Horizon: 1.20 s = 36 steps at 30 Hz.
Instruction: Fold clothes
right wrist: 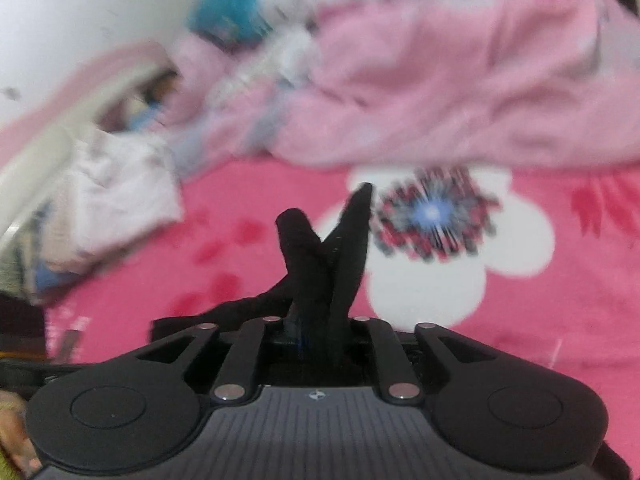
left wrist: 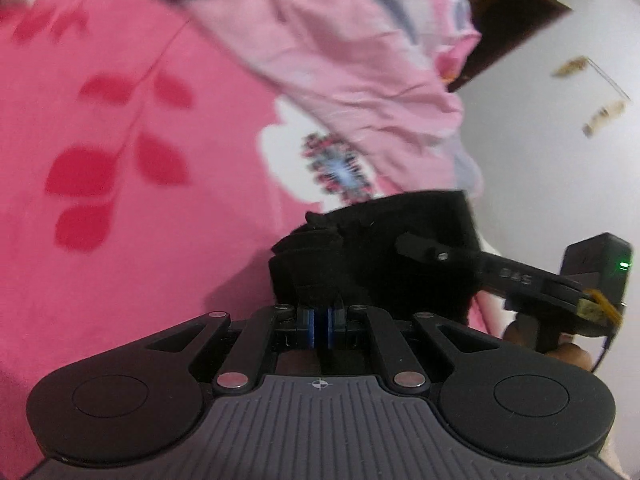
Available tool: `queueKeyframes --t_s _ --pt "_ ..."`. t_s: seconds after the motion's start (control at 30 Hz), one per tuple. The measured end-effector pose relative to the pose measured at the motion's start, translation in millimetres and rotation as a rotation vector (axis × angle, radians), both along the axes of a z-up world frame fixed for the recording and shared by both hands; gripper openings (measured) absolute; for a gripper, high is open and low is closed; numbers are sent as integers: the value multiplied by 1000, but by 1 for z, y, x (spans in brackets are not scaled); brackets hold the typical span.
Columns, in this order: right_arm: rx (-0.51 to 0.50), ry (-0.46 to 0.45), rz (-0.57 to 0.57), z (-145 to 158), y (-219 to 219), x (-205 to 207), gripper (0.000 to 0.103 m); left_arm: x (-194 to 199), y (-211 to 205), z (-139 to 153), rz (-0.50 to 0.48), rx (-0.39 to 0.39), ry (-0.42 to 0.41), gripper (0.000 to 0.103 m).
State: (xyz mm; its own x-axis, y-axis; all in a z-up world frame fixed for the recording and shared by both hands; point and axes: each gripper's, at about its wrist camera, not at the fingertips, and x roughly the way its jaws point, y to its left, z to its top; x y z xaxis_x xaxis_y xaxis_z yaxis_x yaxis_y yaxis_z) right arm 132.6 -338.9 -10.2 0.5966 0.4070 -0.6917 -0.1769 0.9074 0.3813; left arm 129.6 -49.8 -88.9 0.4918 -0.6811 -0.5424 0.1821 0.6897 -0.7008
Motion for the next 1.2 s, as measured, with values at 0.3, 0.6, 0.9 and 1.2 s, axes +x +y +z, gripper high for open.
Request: queueKeyframes --t_s 0.3,0.6,0.9,1.2 --pt "46 -72 -173 42 -68 -88 50 6 8 -15 -16 -74 74 26" --pt "360 7 -316 23 -126 -224 63 -85 16 -12 -80 -118 98 61" --pt "706 136 -345 -54 -113 -277 63 -131 -73 -27 -287 -130 194 61" --pt "863 73 -416 -70 -114 -303 62 -143 -81 -39 -188 -201 208 60"
